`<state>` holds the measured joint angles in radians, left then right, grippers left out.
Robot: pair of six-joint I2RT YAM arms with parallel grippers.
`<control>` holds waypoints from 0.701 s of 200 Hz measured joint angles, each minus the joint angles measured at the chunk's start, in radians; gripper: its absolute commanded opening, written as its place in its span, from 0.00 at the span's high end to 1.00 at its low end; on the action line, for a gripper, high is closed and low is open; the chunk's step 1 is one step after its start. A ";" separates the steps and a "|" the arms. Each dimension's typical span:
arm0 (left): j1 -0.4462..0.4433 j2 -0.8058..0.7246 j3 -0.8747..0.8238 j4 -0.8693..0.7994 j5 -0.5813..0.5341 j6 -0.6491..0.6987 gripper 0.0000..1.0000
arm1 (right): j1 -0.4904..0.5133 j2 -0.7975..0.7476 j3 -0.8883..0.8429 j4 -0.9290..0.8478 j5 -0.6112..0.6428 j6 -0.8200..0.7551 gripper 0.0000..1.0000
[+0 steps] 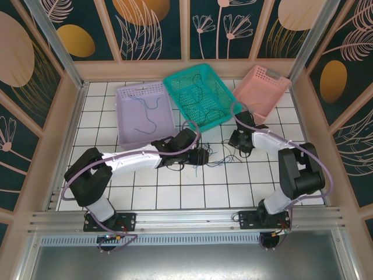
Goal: Untangle the cables
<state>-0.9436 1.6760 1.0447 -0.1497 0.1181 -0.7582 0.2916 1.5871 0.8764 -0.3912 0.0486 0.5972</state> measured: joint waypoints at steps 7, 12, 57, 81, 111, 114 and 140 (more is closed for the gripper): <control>-0.002 0.009 0.005 0.000 -0.003 0.002 0.39 | 0.000 0.011 0.000 0.008 -0.001 -0.009 0.62; -0.005 0.014 0.007 0.000 -0.003 0.002 0.39 | 0.000 0.019 0.000 0.015 -0.002 -0.016 0.63; -0.007 0.103 0.023 0.001 -0.062 0.005 0.46 | 0.000 0.068 0.000 0.063 -0.008 -0.019 1.00; -0.007 0.161 0.028 -0.002 -0.118 0.005 0.77 | 0.004 0.060 -0.001 0.067 0.008 -0.016 1.00; -0.007 0.191 0.034 -0.035 -0.211 -0.013 1.00 | 0.004 -0.036 -0.002 0.027 0.058 -0.014 1.00; -0.007 0.190 0.034 -0.039 -0.222 -0.016 1.00 | 0.003 -0.053 -0.002 0.021 0.065 -0.012 1.00; -0.007 0.154 -0.008 -0.064 -0.290 -0.042 1.00 | -0.011 -0.206 0.011 -0.048 0.126 0.008 1.00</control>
<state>-0.9504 1.8305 1.0367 -0.2138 -0.1719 -0.8001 0.2802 1.3808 0.8879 -0.4397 0.1749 0.6056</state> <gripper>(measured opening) 0.044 0.054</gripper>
